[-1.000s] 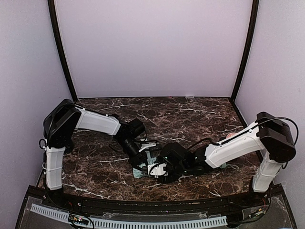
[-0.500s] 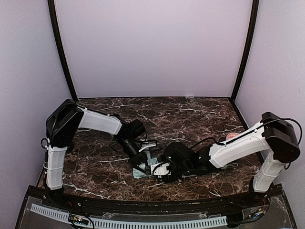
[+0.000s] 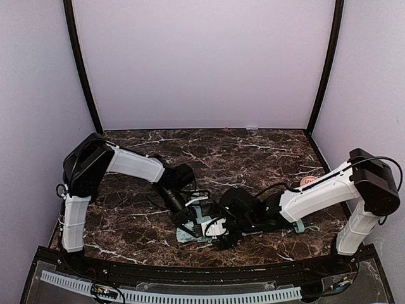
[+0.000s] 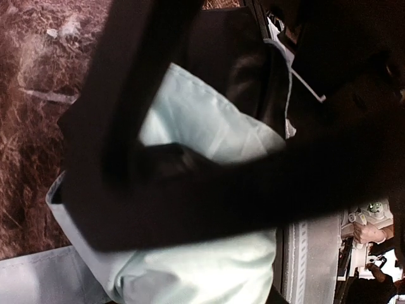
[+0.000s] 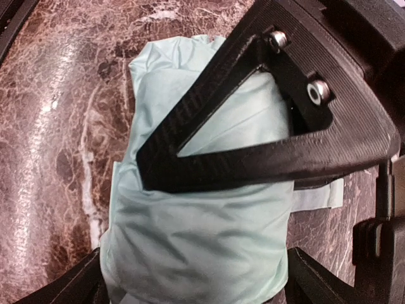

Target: Put away the umbrella

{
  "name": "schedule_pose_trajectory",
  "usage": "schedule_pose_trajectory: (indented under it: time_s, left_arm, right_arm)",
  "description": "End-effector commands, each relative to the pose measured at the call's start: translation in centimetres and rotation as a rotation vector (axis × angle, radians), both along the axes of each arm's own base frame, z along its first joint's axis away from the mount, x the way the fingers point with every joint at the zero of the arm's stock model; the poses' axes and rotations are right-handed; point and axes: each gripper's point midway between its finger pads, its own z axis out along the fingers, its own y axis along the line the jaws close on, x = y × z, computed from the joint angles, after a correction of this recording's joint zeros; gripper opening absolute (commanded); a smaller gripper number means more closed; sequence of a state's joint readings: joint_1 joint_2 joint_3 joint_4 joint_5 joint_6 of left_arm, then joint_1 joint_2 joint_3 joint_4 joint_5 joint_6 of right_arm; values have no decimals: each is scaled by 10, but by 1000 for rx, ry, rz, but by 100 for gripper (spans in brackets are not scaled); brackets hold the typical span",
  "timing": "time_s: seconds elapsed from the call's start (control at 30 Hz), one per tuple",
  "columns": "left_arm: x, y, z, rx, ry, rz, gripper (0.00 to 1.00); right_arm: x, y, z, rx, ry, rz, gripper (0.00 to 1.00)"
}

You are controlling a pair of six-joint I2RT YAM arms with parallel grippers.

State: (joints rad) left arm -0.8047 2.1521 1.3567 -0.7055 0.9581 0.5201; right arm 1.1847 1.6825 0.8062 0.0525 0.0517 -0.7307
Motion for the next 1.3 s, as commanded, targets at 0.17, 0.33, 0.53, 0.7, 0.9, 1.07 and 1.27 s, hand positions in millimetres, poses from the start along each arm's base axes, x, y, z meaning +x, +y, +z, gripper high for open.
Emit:
schedule_pose_trajectory:
  time_s: [0.17, 0.33, 0.53, 0.7, 0.9, 1.07, 1.27]
  left_arm:
    - [-17, 43, -53, 252, -43, -62, 17]
    - [31, 16, -9, 45, -343, 69, 80]
    - [62, 25, 54, -175, -751, 246, 99]
    - [41, 45, 78, -307, -893, 249, 99]
    - [6, 48, 62, -291, -1220, 54, 94]
    - [16, 41, 46, -211, -1285, -15, 93]
    - [33, 29, 19, -59, -1367, -124, 98]
  right_arm:
    - [16, 4, -30, -97, 102, -81, 47]
    - [3, -7, -28, -111, 184, -105, 28]
    - [-13, -19, -29, -110, 286, -149, 22]
    - [-17, -18, -36, -128, 385, -181, 22]
    - [-20, -18, -46, -148, 588, -212, 23]
    - [-17, -19, -55, -177, 717, -234, 23]
    - [-15, -18, -61, -198, 802, -247, 23]
